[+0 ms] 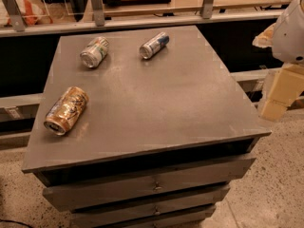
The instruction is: Move redbull can near orange can
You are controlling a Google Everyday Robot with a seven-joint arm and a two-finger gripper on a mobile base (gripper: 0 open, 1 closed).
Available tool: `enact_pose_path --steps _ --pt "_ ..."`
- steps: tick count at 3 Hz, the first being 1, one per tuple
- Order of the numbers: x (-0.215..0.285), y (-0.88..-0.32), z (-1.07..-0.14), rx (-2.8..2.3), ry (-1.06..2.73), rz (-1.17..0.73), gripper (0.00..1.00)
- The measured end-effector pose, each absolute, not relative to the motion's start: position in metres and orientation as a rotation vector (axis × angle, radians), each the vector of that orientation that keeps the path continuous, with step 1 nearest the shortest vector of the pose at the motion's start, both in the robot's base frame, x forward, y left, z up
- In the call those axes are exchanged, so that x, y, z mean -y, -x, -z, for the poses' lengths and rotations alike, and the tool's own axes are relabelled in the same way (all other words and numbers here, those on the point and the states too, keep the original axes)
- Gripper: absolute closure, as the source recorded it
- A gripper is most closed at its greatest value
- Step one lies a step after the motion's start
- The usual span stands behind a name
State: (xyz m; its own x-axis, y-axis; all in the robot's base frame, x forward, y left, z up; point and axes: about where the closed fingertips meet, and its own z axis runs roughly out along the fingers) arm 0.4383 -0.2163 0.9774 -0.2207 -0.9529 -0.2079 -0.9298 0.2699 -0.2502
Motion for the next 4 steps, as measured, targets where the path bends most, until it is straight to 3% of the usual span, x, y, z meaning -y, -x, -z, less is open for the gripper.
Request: enact_pose_path --steps 1,4 --pt "0.214 -0.445 -0.983 -2.21 1.717 0.107 0.0" --pt "0.143 -0.58 -1.021 -2.17 1.089 -0.121 0.0"
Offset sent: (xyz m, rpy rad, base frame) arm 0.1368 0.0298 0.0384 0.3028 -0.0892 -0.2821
